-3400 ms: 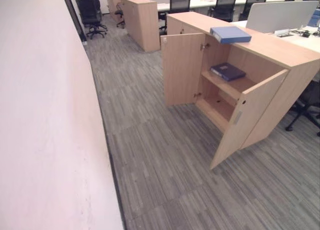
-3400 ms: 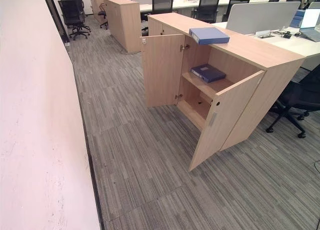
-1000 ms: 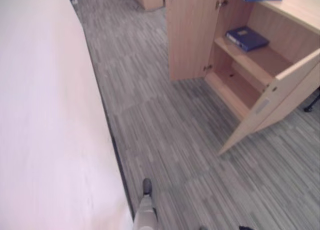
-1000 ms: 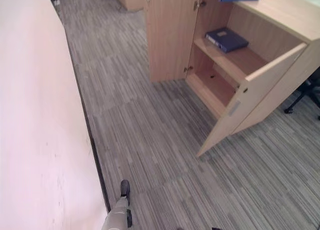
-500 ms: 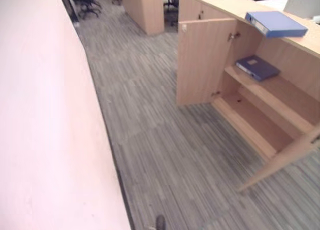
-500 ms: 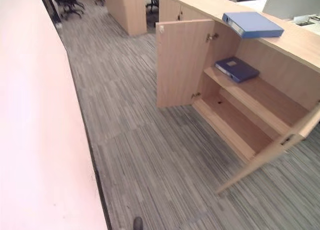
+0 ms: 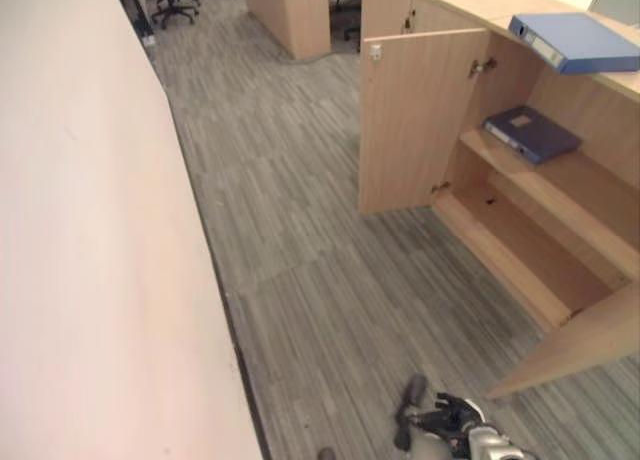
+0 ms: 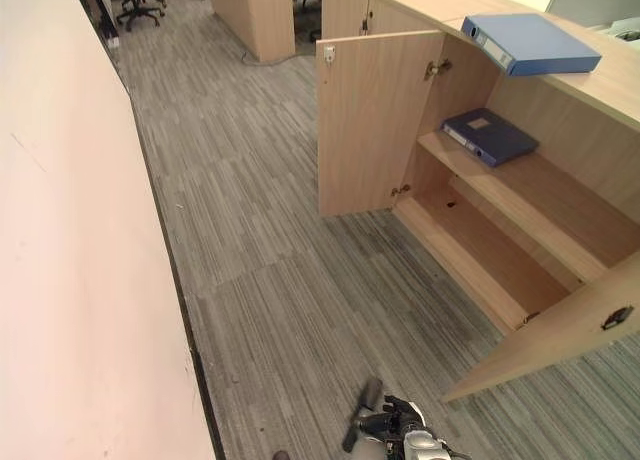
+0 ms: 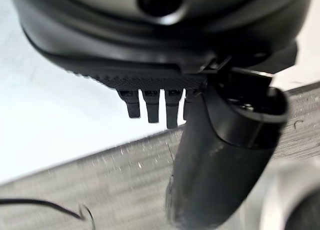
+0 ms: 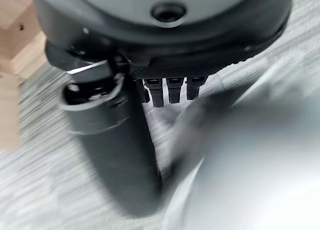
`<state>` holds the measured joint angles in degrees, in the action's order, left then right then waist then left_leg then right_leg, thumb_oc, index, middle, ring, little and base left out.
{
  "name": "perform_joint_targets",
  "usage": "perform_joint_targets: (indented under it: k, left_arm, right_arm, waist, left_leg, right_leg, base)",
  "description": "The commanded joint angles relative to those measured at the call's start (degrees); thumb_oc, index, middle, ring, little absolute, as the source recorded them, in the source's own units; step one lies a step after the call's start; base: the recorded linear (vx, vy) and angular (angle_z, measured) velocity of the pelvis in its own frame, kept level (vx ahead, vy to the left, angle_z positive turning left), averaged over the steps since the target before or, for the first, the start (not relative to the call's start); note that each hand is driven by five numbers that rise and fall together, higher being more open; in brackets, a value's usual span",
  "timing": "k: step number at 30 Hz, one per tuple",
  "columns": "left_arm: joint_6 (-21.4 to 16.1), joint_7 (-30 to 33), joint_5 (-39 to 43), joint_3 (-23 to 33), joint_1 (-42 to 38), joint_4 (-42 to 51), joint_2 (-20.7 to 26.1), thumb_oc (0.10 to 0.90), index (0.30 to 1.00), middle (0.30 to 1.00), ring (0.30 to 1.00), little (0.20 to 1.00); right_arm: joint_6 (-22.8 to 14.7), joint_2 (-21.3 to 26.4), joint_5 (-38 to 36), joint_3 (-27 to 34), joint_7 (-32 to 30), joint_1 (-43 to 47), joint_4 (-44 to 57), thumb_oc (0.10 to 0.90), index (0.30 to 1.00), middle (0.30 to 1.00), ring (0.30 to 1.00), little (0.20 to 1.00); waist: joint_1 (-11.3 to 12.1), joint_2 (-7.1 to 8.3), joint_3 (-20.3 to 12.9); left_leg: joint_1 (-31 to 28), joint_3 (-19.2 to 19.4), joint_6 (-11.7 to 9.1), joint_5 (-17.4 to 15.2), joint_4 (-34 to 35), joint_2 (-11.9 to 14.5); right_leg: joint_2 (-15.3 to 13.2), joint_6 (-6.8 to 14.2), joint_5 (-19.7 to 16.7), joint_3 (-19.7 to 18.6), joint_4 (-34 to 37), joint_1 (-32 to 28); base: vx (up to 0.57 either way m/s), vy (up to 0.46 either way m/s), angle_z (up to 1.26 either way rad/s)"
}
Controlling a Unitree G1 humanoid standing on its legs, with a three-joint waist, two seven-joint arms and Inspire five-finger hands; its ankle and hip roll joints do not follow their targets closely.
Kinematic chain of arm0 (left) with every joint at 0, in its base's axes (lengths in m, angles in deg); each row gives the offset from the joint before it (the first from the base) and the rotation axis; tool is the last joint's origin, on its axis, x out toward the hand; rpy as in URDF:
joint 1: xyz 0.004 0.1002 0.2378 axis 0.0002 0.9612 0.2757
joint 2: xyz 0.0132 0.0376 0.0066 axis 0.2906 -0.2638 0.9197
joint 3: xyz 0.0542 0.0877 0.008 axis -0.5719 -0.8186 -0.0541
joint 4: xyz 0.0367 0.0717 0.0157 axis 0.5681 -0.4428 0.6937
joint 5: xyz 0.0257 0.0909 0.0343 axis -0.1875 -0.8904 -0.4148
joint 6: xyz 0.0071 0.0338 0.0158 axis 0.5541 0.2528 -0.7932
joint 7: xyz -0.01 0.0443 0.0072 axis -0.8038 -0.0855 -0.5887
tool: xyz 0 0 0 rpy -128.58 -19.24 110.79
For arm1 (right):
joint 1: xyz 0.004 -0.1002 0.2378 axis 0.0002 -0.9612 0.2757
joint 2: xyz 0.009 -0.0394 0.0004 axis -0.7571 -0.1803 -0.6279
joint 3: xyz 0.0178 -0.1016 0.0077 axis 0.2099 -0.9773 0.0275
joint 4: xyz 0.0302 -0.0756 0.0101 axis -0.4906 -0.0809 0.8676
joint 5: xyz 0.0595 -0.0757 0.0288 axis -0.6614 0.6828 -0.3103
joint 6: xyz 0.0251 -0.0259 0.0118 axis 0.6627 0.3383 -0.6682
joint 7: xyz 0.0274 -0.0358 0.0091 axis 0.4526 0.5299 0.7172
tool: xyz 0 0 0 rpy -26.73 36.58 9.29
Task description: Put the empty folder in the office cabinet
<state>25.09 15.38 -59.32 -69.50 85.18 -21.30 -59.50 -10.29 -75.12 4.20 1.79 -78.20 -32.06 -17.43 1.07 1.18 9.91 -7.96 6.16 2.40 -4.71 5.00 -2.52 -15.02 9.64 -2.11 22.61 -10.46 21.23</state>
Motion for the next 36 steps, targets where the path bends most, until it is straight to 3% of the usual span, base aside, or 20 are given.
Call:
perform_joint_targets:
  k: [1, 6, 12, 13, 14, 16, 18, 19, 21, 22, 26, 28, 29, 30, 34, 36]
  left_arm:
    - [-1.34, 1.47, -0.91, 1.17, -5.39, -1.95, 2.86, 0.800, 0.900, 0.900, 0.900, 0.900]
    - [-1.44, 1.68, -0.79, -0.50, -7.17, -1.10, 2.24, 0.800, 0.900, 0.900, 0.900, 0.900]
    - [-2.00, 3.07, 0.09, -2.40, -9.80, 1.01, 2.88, 0.800, 0.900, 0.900, 0.900, 0.900]
    - [-2.11, 3.21, 0.53, -2.44, -10.00, 1.40, 2.93, 0.800, 0.900, 0.900, 0.900, 0.900]
    - [-2.32, 3.34, 1.31, -2.25, -9.81, 2.12, 2.92, 0.800, 0.900, 0.900, 0.900, 0.900]
    - [-2.24, 3.32, 1.64, -2.11, -9.60, 2.46, 2.82, 0.800, 0.900, 0.900, 0.900, 0.900]
    - [-2.19, 3.41, 1.66, -2.24, -9.32, 2.46, 2.52, 0.800, 0.900, 0.900, 0.900, 0.900]
    - [-2.19, 3.42, 1.50, -2.17, -8.91, 2.23, 2.38, 0.800, 0.900, 0.900, 0.900, 0.900]
    - [-2.11, 3.57, 1.46, -1.36, -7.81, 1.69, 2.30, 0.800, 0.900, 0.900, 0.900, 0.900]
    - [-2.11, 3.57, 1.46, -1.37, -7.79, 1.69, 2.30, 0.800, 0.900, 0.900, 0.900, 0.900]
    - [-2.23, 3.96, 2.03, -1.13, -6.83, 1.03, 2.25, 0.800, 0.900, 0.900, 0.900, 0.900]
    - [-2.27, 3.93, 1.83, -1.47, -6.93, 0.65, 1.92, 0.800, 0.900, 0.900, 0.900, 0.900]
    - [-2.23, 3.69, 1.38, -1.77, -7.04, -0.15, 1.24, 0.800, 0.900, 0.900, 0.900, 0.900]
    - [-2.25, 3.64, 1.39, -1.78, -6.84, -0.29, 0.91, 0.800, 0.900, 0.900, 0.900, 0.900]
    - [-2.06, 3.34, -0.17, -2.57, -7.19, -0.19, 1.26, 0.800, 0.900, 0.900, 0.900, 0.900]
    - [-2.08, 3.27, -0.88, -2.94, -7.84, 0.31, 2.05, 0.800, 0.900, 0.900, 0.900, 0.900]
  right_arm:
    - [-0.37, 4.18, 0.51, -2.85, -0.41, -0.71, -1.31, 0.800, 0.900, 0.900, 0.900, 0.900]
    - [-0.08, 5.19, 0.51, -2.45, -0.20, -2.89, -2.68, 0.800, 0.900, 0.900, 0.900, 0.900]
    - [0.18, 5.56, 0.25, -2.85, -0.65, -3.77, -3.76, 0.800, 0.900, 0.900, 0.900, 0.900]
    - [0.13, 5.58, 0.21, -2.96, -0.62, -3.94, -3.82, 0.800, 0.900, 0.900, 0.900, 0.900]
    - [0.03, 5.36, 0.16, -3.17, -0.57, -4.52, -3.92, 0.800, 0.900, 0.900, 0.900, 0.900]
    - [-0.04, 5.51, 0.08, -3.04, -0.69, -4.88, -4.03, 0.800, 0.900, 0.900, 0.900, 0.900]
    - [0.11, 5.81, 0.00, -2.72, -0.88, -5.05, -4.00, 0.800, 0.900, 0.900, 0.900, 0.900]
    - [0.13, 5.84, -0.08, -2.57, -0.90, -5.26, -3.93, 0.800, 0.900, 0.900, 0.900, 0.900]
    - [0.17, 6.16, 0.27, -2.35, -0.65, -5.83, -4.32, 0.800, 0.900, 0.900, 0.900, 0.900]
    - [0.16, 6.16, 0.27, -2.35, -0.65, -5.85, -4.31, 0.800, 0.900, 0.900, 0.900, 0.900]
    - [0.24, 6.15, 1.10, -2.22, -0.88, -6.63, -5.22, 0.800, 0.900, 0.900, 0.900, 0.900]
    - [0.23, 6.44, 1.38, -1.83, -1.03, -6.85, -5.66, 0.800, 0.900, 0.900, 0.900, 0.900]
    - [0.27, 6.47, 1.94, -1.08, -0.79, -7.24, -5.98, 0.800, 0.900, 0.900, 0.900, 0.900]
    - [0.33, 6.47, 1.99, -0.61, -0.81, -7.50, -6.19, 0.800, 0.900, 0.900, 0.900, 0.900]
    - [0.90, 6.02, 1.91, 0.35, -0.56, -8.01, -6.58, 0.800, 0.900, 0.900, 0.900, 0.900]
    - [1.13, 5.26, 1.75, 0.40, -0.44, -8.35, -6.76, 0.800, 0.900, 0.900, 0.900, 0.900]
  waist:
    - [-0.95, -1.81, 1.15]
    - [-1.20, -2.59, 0.61]
    - [-1.88, -2.39, 0.97]
    - [-1.65, -2.38, 1.14]
    - [-1.14, -1.70, 1.45]
    - [-0.12, -0.84, 2.30]
    - [0.48, 0.03, 3.01]
    - [0.90, 0.55, 3.00]
    - [2.44, 1.19, 2.33]
    - [2.50, 1.21, 2.37]
    - [5.39, -0.38, 1.64]
    - [6.22, -0.90, 1.37]
    - [5.88, -2.04, 0.08]
    - [5.80, -2.68, -0.48]
    - [4.93, -2.24, -2.17]
    - [4.40, -1.38, -3.11]
  left_leg:
    - [-0.30, -4.02, -3.69, -0.24, 0.00, -0.18]
    - [-1.25, -5.53, -5.50, -0.38, 0.00, 4.22]
    - [-1.08, -6.79, -5.91, -0.15, -2.06, 6.93]
    - [-0.83, -6.64, -6.15, -0.34, -4.12, 7.52]
    - [2.28, -5.66, -7.35, 1.71, -13.99, 7.94]
    - [7.19, -5.28, -7.58, 5.58, -24.22, 7.22]
    - [12.50, -3.77, -7.09, 7.76, -30.21, 7.92]
    - [14.80, -2.78, -6.61, 6.63, -30.61, 8.06]
    - [17.17, -2.91, -6.46, 5.18, -22.15, 8.98]
    - [17.05, -2.83, -6.46, 5.19, -22.06, 8.97]
    - [21.35, -9.85, -9.37, 15.94, -6.09, 13.39]
    - [22.56, -13.54, -10.92, 17.16, -1.50, 13.91]
    - [21.62, -14.88, -11.94, 16.76, -0.03, 14.92]
    - [20.94, -14.41, -12.24, 17.49, -0.32, 15.10]
    - [18.58, -11.94, -11.43, 16.59, -0.46, 13.02]
    - [16.91, -10.13, -10.08, 14.95, -0.13, 10.52]
  right_leg:
    - [2.07, 0.33, -11.68, 0.30, 10.61, -7.96]
    - [2.72, -1.38, -7.78, 1.14, 6.04, -8.55]
    - [3.01, -3.43, -3.63, 0.33, 0.29, -7.10]
    - [3.58, -3.95, -2.63, -0.07, -0.25, -7.35]
    - [4.99, -5.69, -0.30, -0.36, 1.03, -10.65]
    - [5.95, -7.44, 1.40, -0.13, 2.51, -14.10]
    - [5.61, -8.12, 2.62, -0.26, 3.24, -16.21]
    - [5.31, -7.96, 2.94, -0.89, 3.77, -17.16]
    - [4.41, -6.23, 3.43, -2.84, 5.32, -19.85]
    - [4.39, -6.22, 3.44, -2.91, 5.31, -19.88]
    - [5.52, -4.66, 5.28, -6.73, 6.93, -24.53]
    - [5.56, -4.04, 6.07, -9.33, 7.53, -26.43]
    - [5.22, -2.81, 6.73, -11.36, 7.68, -27.62]
    - [4.83, -2.31, 6.70, -11.67, 8.03, -28.25]
    - [1.58, -0.72, 4.31, -13.00, 8.88, -28.01]
    - [-0.56, 0.35, 2.69, -13.98, 9.03, -27.22]
  base:
    - [0.31, -0.173, 0.63]
    - [0.21, -0.176, 0.25]
    - [0.12, -0.129, 0.14]
    - [0.14, -0.227, 0.10]
    - [0.11, -0.243, -0.11]
    - [0.06, -0.206, -0.12]
    - [0.07, -0.095, -0.15]
    - [0.21, 0.034, -0.22]
    - [0.23, 0.110, -0.29]
    - [0.16, 0.120, -0.63]
    - [0.29, 0.188, -0.45]
    - [0.36, 0.249, -0.67]
    - [0.34, 0.332, -0.83]
    - [0.26, 0.279, -0.97]
    - [0.18, 0.301, -0.66]
    - [0.17, 0.281, -0.32]
